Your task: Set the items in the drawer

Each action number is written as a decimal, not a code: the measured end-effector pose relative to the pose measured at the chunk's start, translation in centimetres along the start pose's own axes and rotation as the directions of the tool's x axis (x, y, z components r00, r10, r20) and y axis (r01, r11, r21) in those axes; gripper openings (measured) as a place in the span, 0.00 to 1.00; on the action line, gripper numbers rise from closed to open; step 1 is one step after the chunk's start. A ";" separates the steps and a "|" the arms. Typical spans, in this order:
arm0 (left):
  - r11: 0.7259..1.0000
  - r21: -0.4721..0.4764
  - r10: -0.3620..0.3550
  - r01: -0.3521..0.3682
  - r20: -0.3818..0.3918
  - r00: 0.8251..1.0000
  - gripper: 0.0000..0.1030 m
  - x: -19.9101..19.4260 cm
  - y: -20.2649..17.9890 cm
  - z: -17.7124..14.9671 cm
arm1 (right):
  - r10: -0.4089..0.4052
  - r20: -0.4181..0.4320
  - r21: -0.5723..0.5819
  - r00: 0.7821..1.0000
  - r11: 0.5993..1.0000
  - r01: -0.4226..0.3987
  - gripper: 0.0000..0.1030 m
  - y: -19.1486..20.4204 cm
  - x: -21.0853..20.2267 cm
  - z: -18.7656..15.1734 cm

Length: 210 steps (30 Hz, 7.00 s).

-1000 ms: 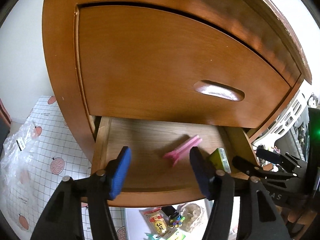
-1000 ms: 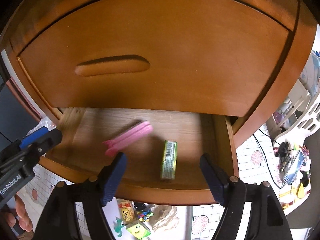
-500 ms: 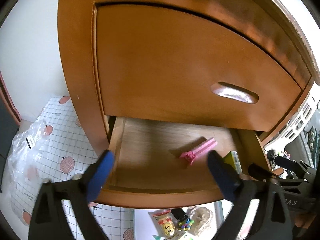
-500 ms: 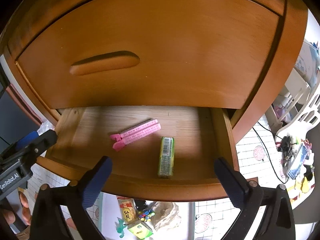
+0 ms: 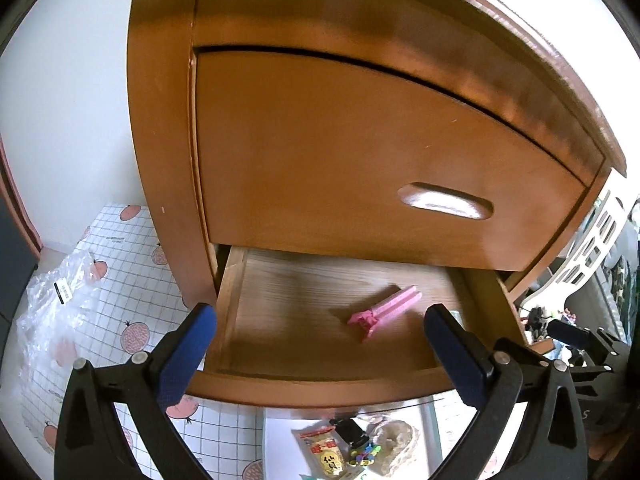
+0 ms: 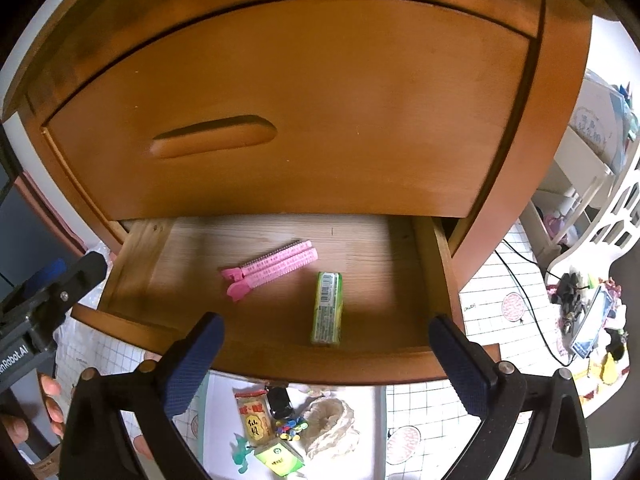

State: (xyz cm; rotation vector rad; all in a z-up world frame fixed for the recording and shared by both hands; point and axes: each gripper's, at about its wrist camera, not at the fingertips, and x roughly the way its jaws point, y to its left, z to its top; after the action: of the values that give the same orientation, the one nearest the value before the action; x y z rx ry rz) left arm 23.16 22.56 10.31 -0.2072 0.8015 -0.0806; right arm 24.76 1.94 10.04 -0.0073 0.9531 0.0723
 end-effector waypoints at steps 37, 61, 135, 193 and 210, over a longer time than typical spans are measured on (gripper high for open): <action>1.000 -0.002 -0.004 0.004 -0.416 0.909 1.00 6.0 1.9 -21.3 | 0.066 -0.315 0.041 0.947 0.998 -0.056 1.00 1.1 8.2 -20.8; 1.000 -0.024 -0.022 0.011 -0.528 0.849 0.89 9.9 2.7 -25.9 | 0.096 -0.534 0.093 0.840 0.994 -0.055 0.97 0.9 13.4 -25.2; 0.987 -0.072 -0.160 0.144 -0.348 0.924 0.18 3.2 2.3 -17.0 | 0.203 -0.339 0.225 0.919 0.966 -0.130 0.46 -6.2 8.7 -21.8; 0.994 -0.043 -0.108 0.104 -0.086 0.990 0.55 1.2 2.6 -0.5 | -0.012 -0.009 -0.067 1.000 0.998 0.011 0.66 2.1 0.6 -0.3; 1.000 -0.013 0.000 -0.001 -0.028 1.000 0.97 1.3 2.6 -0.9 | -0.006 -0.002 -0.047 1.000 0.999 0.006 1.00 1.7 0.4 -0.7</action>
State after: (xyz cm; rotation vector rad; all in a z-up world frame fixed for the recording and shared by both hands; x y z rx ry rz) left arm 23.42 24.82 8.24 -0.2186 0.8300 -0.0780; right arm 24.33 3.63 9.35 -0.0536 0.9532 0.0893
